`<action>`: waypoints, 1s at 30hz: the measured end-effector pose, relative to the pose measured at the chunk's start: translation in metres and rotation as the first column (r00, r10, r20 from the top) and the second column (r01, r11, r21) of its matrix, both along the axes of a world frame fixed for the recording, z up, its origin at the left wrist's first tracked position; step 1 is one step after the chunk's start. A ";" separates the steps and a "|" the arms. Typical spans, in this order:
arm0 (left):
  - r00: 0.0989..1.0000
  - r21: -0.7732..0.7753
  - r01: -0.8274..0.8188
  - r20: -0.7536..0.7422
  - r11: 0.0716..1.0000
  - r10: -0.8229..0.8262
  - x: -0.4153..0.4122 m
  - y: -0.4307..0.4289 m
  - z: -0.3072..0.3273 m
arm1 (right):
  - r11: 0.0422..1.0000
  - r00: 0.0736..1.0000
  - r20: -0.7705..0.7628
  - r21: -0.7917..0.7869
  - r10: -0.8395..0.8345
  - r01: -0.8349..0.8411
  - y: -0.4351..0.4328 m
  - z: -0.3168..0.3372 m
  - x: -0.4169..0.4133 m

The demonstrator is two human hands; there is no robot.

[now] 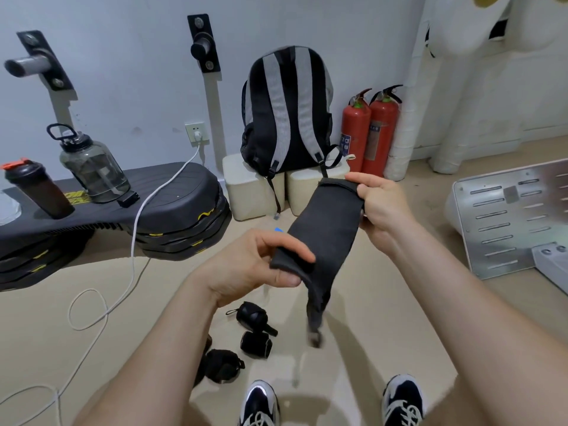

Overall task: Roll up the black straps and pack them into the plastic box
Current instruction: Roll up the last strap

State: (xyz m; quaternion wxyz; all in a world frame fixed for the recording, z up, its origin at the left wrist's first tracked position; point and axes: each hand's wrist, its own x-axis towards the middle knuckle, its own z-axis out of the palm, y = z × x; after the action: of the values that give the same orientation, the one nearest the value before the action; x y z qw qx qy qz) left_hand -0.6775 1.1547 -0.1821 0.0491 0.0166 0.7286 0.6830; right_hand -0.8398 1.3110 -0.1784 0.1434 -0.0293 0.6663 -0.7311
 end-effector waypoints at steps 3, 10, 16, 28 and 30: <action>0.999 0.104 -0.045 -0.015 0.994 0.047 0.002 -0.006 0.005 | 0.999 1.000 -0.007 0.050 0.009 -0.009 0.001 0.002 -0.009; 0.967 -0.009 -0.223 0.121 0.975 0.223 -0.001 -0.011 0.005 | 0.928 0.920 0.244 -0.290 0.308 -0.234 0.003 0.010 -0.001; 0.895 -0.105 -0.440 0.033 0.892 0.446 -0.008 -0.008 0.003 | 0.957 0.972 0.036 -0.190 0.232 -0.221 -0.007 0.000 0.001; 0.889 -0.050 -0.396 0.228 0.917 0.396 -0.034 -0.007 -0.019 | 0.976 0.978 -0.036 0.081 0.207 -0.204 -0.032 -0.011 -0.029; 0.891 0.022 -0.421 0.199 0.907 0.409 -0.046 -0.010 -0.012 | 0.976 0.953 -0.214 0.097 0.213 -0.196 -0.040 0.013 -0.037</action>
State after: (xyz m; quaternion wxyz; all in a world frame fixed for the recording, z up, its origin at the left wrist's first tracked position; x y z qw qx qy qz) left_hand -0.7233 1.1448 -0.1944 -0.0291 -0.2030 0.6848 0.6993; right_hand -0.8766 1.2709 -0.1657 0.1434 -0.1747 0.6986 -0.6789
